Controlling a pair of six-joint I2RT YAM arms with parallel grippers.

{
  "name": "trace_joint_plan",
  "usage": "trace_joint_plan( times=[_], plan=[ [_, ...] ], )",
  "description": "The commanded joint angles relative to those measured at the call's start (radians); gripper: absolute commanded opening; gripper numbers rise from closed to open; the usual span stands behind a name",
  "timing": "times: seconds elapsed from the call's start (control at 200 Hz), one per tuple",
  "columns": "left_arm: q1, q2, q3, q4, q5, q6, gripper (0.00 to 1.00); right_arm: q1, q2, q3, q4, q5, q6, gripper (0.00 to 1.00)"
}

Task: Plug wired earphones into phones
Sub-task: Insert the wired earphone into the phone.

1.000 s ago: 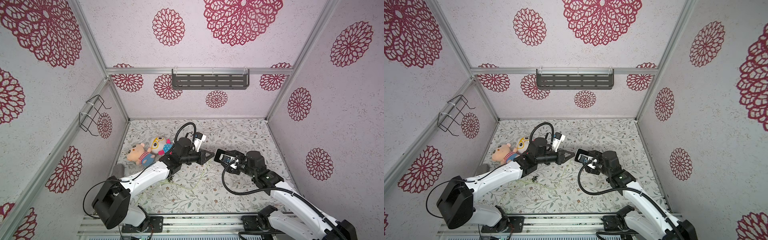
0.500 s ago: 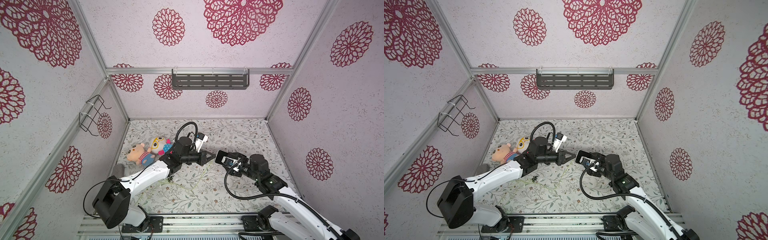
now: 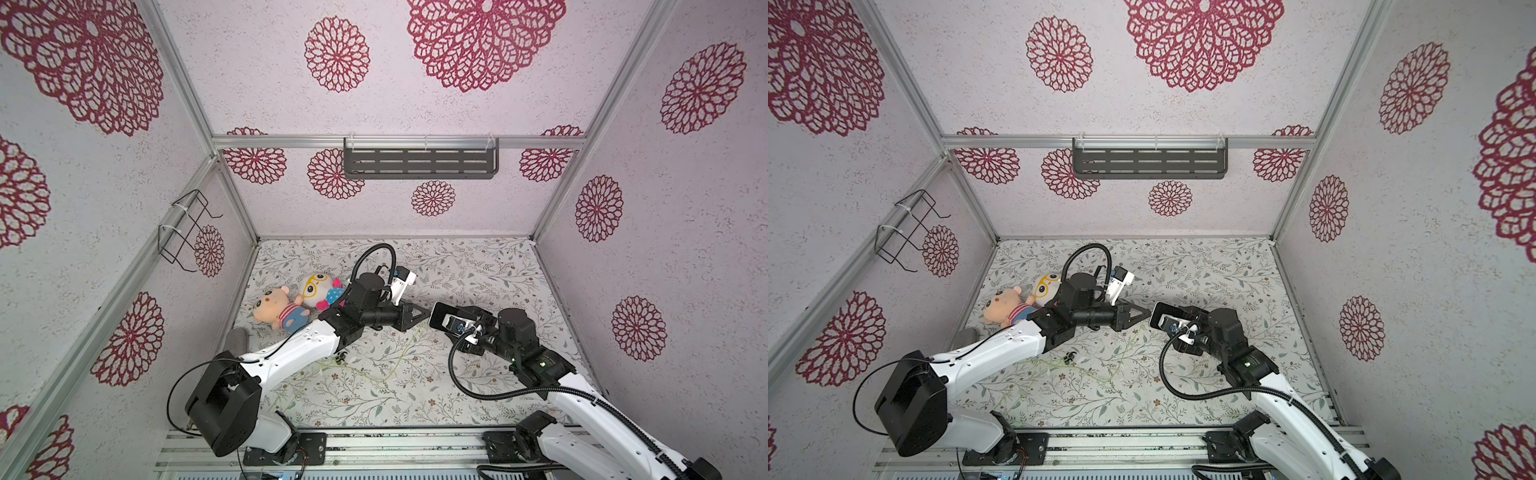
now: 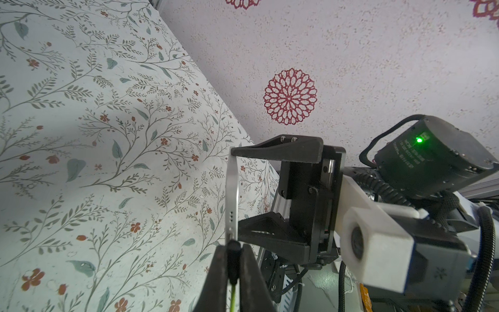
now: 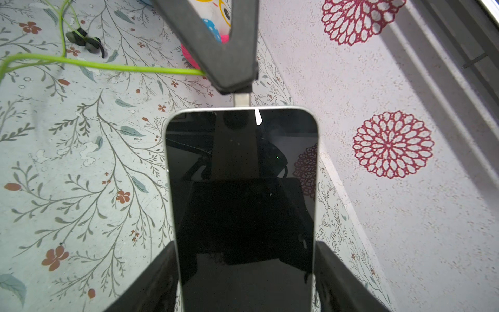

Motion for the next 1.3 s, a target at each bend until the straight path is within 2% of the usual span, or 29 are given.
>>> trace_joint_plan(
  times=[0.0,0.11,0.18,0.39,0.545,0.635,0.73,0.986,1.046,1.211,1.296],
  plan=[
    [0.004,0.03,-0.009,0.046,0.072,-0.046,0.0,0.033,-0.047,0.058,0.22,-0.097,0.016,0.52],
    [0.033,0.026,-0.033,0.136,0.125,-0.107,0.0,0.033,-0.065,0.038,0.224,-0.089,0.016,0.52],
    [0.039,0.019,-0.034,0.139,0.14,-0.097,0.0,0.033,-0.075,0.033,0.215,-0.088,0.013,0.52],
    [0.023,0.016,0.029,-0.108,0.04,0.08,0.0,0.033,-0.079,0.052,0.184,-0.096,0.007,0.52],
    [0.026,0.019,0.049,-0.134,0.05,0.089,0.0,0.033,-0.06,0.062,0.161,-0.078,-0.009,0.52],
    [0.039,0.009,0.055,-0.151,0.06,0.094,0.27,0.034,-0.051,0.062,0.146,-0.048,-0.019,0.52],
    [0.055,-0.018,0.047,-0.154,0.061,0.112,0.44,0.033,-0.044,0.059,0.132,-0.033,-0.015,0.52],
    [0.087,-0.078,0.033,-0.153,0.049,0.135,0.6,0.034,-0.031,0.041,0.119,-0.017,-0.005,0.52],
    [0.092,-0.095,0.027,-0.152,0.033,0.141,0.59,0.033,-0.028,0.042,0.122,-0.009,0.002,0.52],
    [0.095,-0.109,-0.006,-0.106,0.049,0.142,0.29,0.033,-0.023,0.047,0.125,-0.025,0.007,0.52],
    [0.095,-0.098,-0.002,-0.111,0.057,0.138,0.25,0.033,-0.021,0.047,0.135,-0.031,0.012,0.52]
  ],
)
